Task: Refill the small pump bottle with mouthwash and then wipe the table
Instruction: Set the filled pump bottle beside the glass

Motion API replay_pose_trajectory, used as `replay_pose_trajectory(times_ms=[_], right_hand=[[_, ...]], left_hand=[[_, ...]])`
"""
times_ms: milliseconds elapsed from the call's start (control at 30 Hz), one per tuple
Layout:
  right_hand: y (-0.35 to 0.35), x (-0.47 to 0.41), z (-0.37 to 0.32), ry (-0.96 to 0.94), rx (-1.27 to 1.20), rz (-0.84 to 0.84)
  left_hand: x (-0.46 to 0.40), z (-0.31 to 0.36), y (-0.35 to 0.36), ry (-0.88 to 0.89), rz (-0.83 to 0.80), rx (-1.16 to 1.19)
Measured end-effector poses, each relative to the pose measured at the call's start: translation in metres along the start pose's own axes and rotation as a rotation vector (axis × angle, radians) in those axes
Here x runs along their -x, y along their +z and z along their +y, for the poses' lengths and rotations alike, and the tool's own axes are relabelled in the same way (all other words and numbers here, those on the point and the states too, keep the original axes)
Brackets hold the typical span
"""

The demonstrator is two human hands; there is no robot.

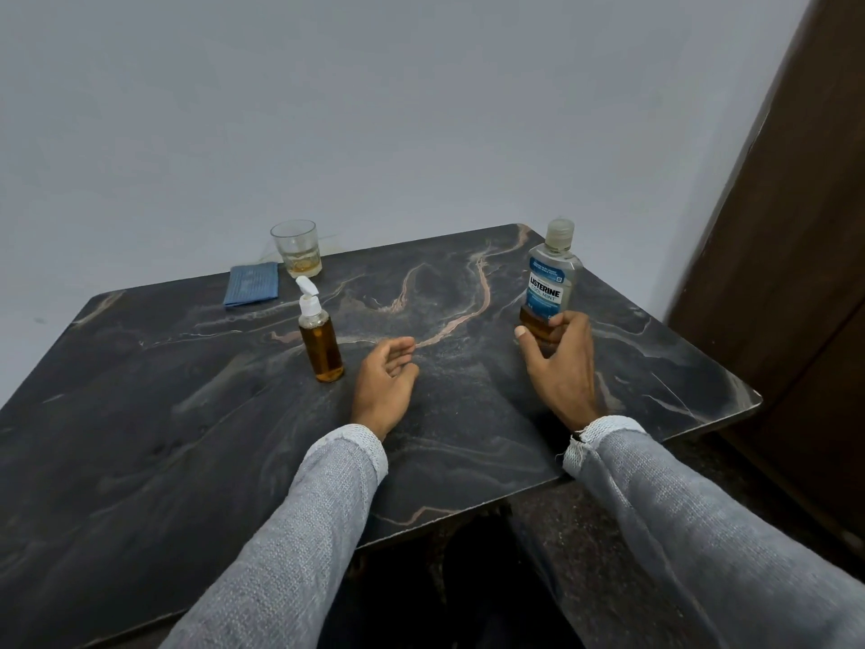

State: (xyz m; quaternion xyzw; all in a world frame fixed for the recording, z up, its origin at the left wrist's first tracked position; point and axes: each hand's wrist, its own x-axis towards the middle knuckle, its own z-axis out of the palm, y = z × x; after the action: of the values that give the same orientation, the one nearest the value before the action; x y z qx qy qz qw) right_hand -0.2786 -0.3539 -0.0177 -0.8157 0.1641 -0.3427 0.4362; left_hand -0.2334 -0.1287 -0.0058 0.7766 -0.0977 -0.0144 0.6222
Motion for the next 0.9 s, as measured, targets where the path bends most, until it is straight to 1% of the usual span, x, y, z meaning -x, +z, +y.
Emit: replay_pose_trajectory(times_ms=[267, 367, 500, 633, 767, 900], right_hand=[[0.068, 0.038, -0.046, -0.202, -0.044, -0.348], [0.097, 0.045, -0.069, -0.213, -0.106, -0.45], [0.129, 0.049, -0.098, -0.207, -0.169, -0.537], [0.156, 0.051, -0.122, -0.218, -0.205, -0.644], [0.169, 0.051, -0.133, -0.209, -0.258, -0.698], [0.173, 0.052, -0.134, -0.19, -0.256, -0.588]], left_hand=[[0.01, -0.01, -0.048, -0.033, 0.008, 0.021], [0.014, -0.012, -0.071, -0.054, 0.024, 0.037], [0.019, -0.016, -0.095, -0.069, 0.071, 0.053], [0.018, -0.022, -0.113, -0.083, 0.152, 0.067], [0.014, -0.029, -0.121, -0.099, 0.246, 0.091], [0.008, -0.033, -0.122, -0.054, 0.263, 0.018]])
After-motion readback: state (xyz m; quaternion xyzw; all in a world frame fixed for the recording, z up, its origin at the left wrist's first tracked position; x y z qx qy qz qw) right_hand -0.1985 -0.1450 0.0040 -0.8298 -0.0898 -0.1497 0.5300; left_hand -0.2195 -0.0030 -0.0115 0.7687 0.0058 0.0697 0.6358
